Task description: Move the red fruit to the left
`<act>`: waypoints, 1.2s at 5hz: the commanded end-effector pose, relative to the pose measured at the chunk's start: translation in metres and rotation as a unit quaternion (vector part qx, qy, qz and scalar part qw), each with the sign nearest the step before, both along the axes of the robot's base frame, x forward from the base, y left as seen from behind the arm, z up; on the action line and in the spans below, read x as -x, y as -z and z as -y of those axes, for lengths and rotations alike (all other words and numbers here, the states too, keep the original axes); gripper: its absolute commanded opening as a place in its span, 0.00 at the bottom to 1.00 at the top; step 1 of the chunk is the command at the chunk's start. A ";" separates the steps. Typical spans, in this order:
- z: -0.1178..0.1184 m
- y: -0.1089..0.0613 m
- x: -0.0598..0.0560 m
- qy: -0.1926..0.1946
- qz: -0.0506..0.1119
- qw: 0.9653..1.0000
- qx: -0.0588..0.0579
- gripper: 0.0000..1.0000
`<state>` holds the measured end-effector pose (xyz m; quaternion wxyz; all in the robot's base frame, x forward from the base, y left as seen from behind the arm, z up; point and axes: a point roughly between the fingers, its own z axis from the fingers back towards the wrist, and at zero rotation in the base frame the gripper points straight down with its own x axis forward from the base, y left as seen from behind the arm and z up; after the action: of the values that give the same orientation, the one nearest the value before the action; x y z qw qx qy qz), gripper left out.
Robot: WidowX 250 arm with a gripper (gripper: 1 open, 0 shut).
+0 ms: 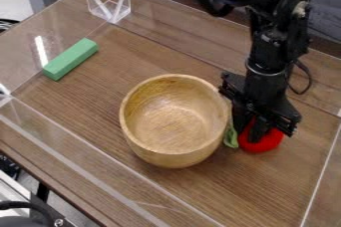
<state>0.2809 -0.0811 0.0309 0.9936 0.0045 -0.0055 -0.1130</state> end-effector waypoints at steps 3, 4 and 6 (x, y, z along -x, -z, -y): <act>0.011 -0.009 -0.005 -0.060 0.019 0.998 -0.004 0.00; 0.017 -0.021 -0.011 -0.099 0.022 0.995 -0.001 0.00; -0.005 -0.054 -0.037 -0.141 0.026 0.990 0.003 0.00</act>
<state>0.3105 -0.0723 0.0701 0.9994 0.0113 -0.0048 0.0334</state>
